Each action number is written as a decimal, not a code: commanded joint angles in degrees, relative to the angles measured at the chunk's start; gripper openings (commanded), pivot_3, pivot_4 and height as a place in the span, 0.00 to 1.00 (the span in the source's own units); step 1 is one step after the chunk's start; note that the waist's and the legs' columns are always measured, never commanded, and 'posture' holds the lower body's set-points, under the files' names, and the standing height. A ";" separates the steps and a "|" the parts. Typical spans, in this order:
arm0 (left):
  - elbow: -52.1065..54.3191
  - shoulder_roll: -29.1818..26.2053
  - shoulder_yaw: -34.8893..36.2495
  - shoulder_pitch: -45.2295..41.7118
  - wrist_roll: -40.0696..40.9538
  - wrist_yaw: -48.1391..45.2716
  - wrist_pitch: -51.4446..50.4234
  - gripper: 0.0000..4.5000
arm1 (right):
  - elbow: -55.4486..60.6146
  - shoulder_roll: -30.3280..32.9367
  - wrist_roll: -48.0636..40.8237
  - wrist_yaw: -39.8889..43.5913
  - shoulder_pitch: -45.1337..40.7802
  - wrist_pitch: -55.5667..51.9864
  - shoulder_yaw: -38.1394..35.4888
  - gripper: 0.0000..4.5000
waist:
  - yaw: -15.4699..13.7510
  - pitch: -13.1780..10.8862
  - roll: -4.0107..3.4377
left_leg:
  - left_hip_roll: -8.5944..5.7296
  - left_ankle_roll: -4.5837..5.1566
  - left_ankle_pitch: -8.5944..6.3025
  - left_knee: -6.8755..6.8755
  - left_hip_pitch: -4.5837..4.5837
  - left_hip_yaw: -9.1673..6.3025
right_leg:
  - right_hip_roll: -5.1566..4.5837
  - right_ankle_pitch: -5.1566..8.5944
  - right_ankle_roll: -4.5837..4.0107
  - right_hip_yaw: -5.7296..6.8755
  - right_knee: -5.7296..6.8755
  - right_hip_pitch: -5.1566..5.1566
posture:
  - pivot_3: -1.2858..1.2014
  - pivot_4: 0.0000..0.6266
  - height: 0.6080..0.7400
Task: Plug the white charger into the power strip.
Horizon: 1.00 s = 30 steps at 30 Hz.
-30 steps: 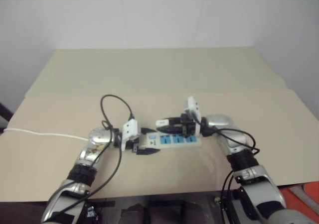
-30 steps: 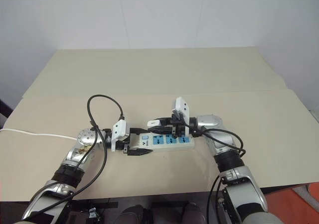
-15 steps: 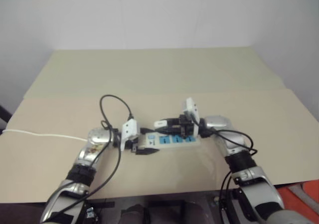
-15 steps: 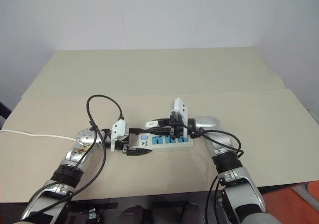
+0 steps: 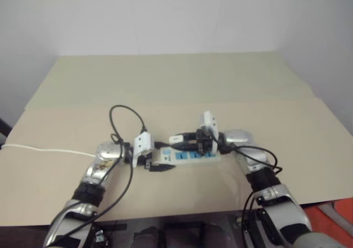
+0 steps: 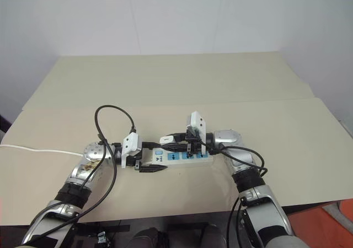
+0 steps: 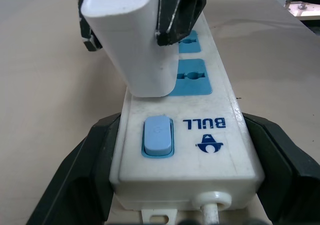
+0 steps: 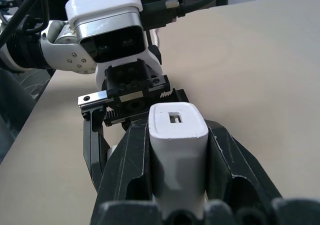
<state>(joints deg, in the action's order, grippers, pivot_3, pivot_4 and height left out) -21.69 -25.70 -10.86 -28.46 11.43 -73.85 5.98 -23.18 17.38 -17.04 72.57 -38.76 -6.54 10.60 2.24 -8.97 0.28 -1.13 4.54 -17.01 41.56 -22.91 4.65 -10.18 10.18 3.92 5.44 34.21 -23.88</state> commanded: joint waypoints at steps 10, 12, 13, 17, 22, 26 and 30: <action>1.34 -2.59 -1.30 1.80 -0.66 -1.09 -0.72 0.73 | -7.51 8.78 2.23 5.33 1.51 7.40 -2.63 0.25 | -1.02 0.00 0.00 | -0.01 0.00 0.00 -0.01 0.00 -0.01 | -0.01 0.00 0.00 0.01 -0.07 0.06 | 0.52 0.24 1.00; 1.44 -2.83 -1.32 1.86 -0.55 -1.01 -0.77 0.73 | -8.09 9.49 2.09 5.70 1.60 7.83 -2.95 0.25 | -1.20 0.00 0.00 | -0.02 0.00 0.00 -0.01 -0.01 -0.01 | -0.01 0.00 0.00 0.01 -0.08 0.05 | 0.52 0.24 1.00; 1.49 -2.91 -1.34 1.90 -0.54 -0.91 -0.80 0.73 | -8.40 9.93 2.00 5.89 1.65 7.98 -3.14 0.25 | -1.25 0.00 0.00 | -0.02 0.00 0.00 -0.02 -0.02 -0.01 | -0.01 0.00 0.00 0.01 -0.08 0.04 | 0.52 0.24 1.00; 1.89 -3.11 -1.35 2.18 -0.45 -0.59 -1.08 0.73 | -9.22 11.31 1.82 6.03 2.13 8.65 -3.63 0.25 | -1.43 0.00 0.00 | -0.02 0.00 0.00 -0.02 -0.02 -0.01 | -0.01 0.00 0.00 0.02 -0.09 0.06 | 0.52 0.24 1.00; 2.37 -3.24 -1.35 2.57 -0.31 0.16 -1.38 0.73 | -9.89 12.52 1.27 5.94 3.07 9.21 -3.54 0.25 | -1.52 0.00 0.00 | -0.02 0.00 0.00 -0.01 -0.01 -0.02 | -0.01 0.00 0.00 0.03 -0.10 0.09 | 0.52 0.24 1.00; 2.67 -3.64 -1.22 2.83 -0.24 0.46 -1.42 0.73 | -9.59 12.87 1.26 6.04 3.46 9.23 -3.07 0.25 | -1.56 0.00 0.00 | -0.02 0.00 0.00 0.00 -0.01 -0.03 | -0.01 0.00 0.00 0.03 -0.10 0.10 | 0.52 0.24 1.00; 2.48 -3.59 -1.27 2.72 -0.33 0.67 -1.40 0.73 | -7.76 10.00 1.72 4.84 2.62 8.29 -1.09 0.25 | -1.54 0.00 0.00 | -0.02 0.00 0.00 0.00 0.01 -0.03 | -0.01 0.00 0.00 0.03 -0.10 0.12 | 0.52 0.24 1.00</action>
<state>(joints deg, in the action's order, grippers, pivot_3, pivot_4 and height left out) -18.50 -25.55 -13.39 -27.60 11.83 -71.88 4.94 -27.65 22.82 -19.29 79.52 -37.48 3.17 11.05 0.70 -8.97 0.28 -1.15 4.54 -17.01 41.56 -22.89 4.62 -10.19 10.18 3.92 5.47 34.11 -23.76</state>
